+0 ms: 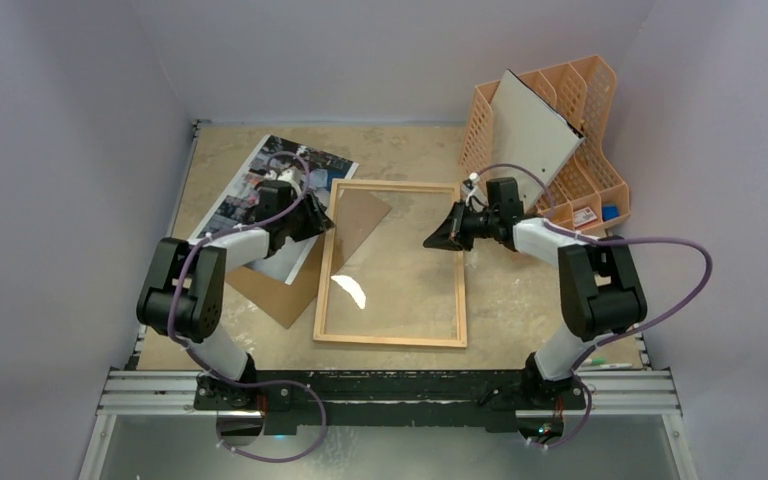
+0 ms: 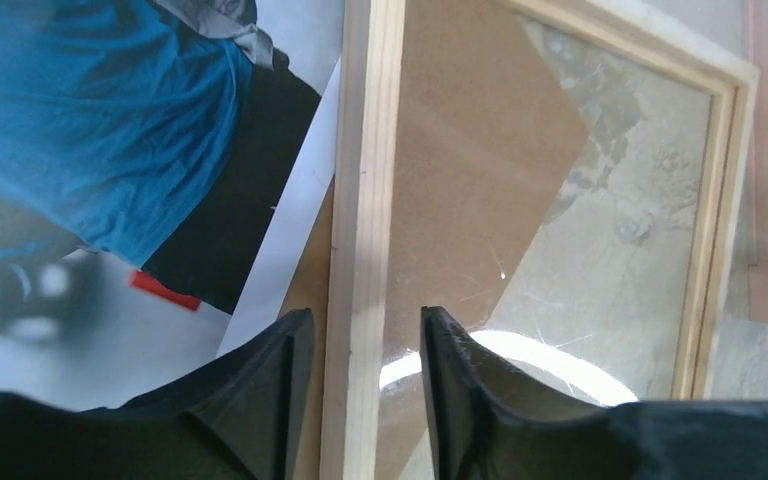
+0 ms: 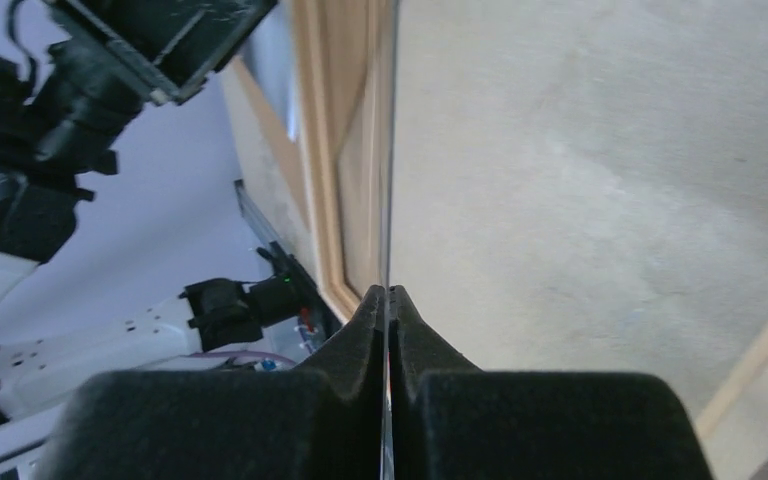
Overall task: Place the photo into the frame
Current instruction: Place the photo frame item in the photo frame.
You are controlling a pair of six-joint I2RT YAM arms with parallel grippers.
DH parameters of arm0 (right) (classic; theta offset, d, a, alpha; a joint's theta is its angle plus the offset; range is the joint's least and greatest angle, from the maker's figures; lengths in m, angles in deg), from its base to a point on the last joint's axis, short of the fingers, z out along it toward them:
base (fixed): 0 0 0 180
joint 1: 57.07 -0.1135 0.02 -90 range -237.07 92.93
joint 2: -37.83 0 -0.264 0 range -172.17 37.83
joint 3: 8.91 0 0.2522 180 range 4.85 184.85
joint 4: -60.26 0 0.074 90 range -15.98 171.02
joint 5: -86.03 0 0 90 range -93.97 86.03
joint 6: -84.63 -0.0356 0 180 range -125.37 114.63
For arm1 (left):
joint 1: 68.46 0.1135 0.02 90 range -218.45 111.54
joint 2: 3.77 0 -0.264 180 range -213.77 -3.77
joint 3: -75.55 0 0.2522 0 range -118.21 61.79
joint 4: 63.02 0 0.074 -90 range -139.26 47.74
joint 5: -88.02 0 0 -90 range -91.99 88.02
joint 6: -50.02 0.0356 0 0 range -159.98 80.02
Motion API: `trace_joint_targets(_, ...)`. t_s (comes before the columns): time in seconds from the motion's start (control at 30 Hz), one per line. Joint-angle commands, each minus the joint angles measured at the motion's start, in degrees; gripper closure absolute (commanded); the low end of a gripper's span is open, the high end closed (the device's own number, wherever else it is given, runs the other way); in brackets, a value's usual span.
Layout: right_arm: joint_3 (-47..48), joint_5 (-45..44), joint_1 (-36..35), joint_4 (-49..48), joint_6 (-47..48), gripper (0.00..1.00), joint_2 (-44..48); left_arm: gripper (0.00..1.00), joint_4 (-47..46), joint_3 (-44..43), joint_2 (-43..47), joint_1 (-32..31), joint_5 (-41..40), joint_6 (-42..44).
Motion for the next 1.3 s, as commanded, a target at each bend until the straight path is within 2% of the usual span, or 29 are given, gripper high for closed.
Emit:
trace_joint_targets(0.0, 3.2, 4.9, -0.1, -0.1, -4.0, 1.0, 4.5, 0.51, -0.6, -0.2, 6.1, 0.0, -2.7, -0.4)
trace_joint_targets(0.27, 3.6, 8.4, -0.1, -0.8, -6.2, 1.0, 6.2, 0.45, 3.1, -1.1, 12.9, 0.0, -11.0, -3.3)
trace_joint_targets(0.43, 1.5, 11.2, -0.3, -7.8, -12.6, 1.0, 8.3, 0.45, 5.6, -0.8, 15.2, 0.0, -16.3, -4.1)
trace_joint_targets(0.53, 2.2, 11.6, -0.3, -8.4, -14.6, 1.0, 10.2, 0.45, 7.4, -0.8, 15.8, 0.0, -19.1, -4.5)
trace_joint_targets(0.97, 4.7, 11.8, -5.1, -18.6, -24.3, 1.0, 13.1, 0.43, 12.6, -1.1, 17.3, 0.4, -25.3, -5.0)
trace_joint_targets(1.27, 5.5, 8.1, -6.9, -15.6, -19.6, 1.0, 9.0, 0.43, 13.0, -0.8, 16.9, 1.9, -25.2, -5.5)
